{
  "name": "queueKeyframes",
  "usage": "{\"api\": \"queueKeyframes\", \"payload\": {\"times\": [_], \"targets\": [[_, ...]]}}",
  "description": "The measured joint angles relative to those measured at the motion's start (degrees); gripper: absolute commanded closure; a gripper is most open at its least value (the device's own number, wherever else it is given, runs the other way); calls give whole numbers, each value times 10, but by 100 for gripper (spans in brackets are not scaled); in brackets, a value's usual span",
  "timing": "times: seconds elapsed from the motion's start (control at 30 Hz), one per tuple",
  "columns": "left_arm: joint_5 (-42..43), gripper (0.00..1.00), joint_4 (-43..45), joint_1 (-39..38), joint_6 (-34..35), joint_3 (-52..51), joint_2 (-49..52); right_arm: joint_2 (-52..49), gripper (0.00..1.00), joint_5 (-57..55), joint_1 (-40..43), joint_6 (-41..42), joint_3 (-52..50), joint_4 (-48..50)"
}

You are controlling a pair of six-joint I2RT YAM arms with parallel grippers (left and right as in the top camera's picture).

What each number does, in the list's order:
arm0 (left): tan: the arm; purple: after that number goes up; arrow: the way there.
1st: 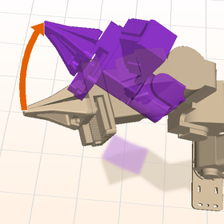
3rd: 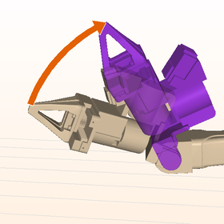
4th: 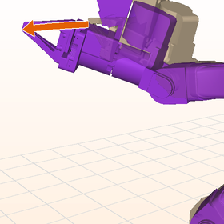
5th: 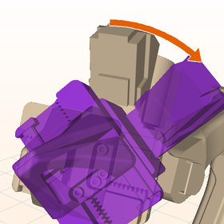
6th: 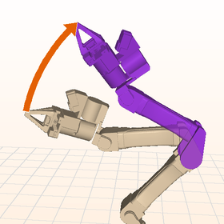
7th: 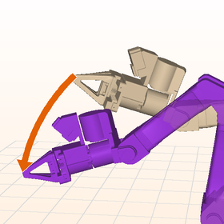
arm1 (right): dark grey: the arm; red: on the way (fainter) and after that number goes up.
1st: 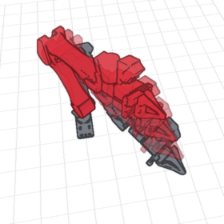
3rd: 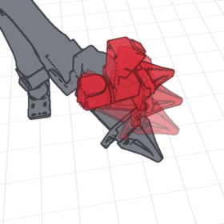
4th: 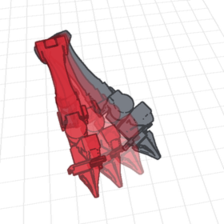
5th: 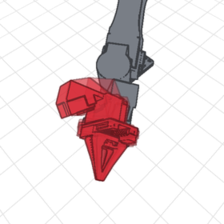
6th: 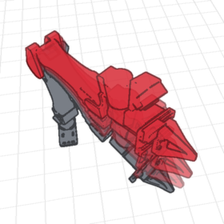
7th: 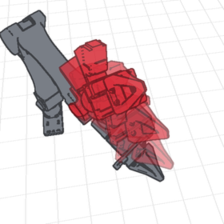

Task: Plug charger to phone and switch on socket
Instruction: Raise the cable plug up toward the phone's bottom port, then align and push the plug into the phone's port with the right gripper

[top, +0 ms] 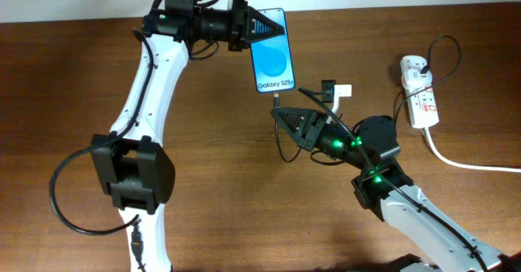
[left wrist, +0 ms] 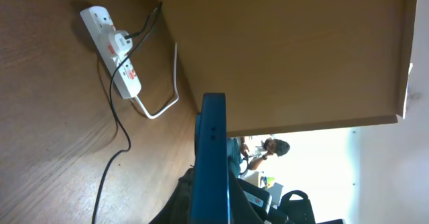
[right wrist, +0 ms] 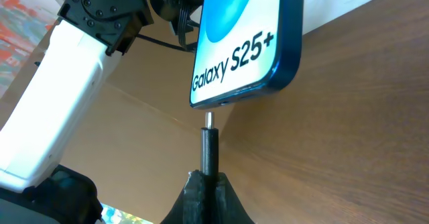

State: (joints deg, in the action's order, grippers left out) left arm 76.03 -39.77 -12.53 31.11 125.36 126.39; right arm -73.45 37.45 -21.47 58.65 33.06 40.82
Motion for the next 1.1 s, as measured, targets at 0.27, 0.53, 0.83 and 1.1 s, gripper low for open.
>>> {"api": "queueKeyframes", "payload": {"times": [0.27,0.53,0.83,1.1], "targets": [[1,100,0,0,0,0,0,0,96,1,0,1,0,0],[7,100,0,0,-2,0,0,0,96,19,23,1,0,-2],[23,100,31,0,-5,0,0,0,96,27,24,3,0,-2],[31,100,43,-22,-5,0,0,-1,96,42,24,14,0,2]]}}
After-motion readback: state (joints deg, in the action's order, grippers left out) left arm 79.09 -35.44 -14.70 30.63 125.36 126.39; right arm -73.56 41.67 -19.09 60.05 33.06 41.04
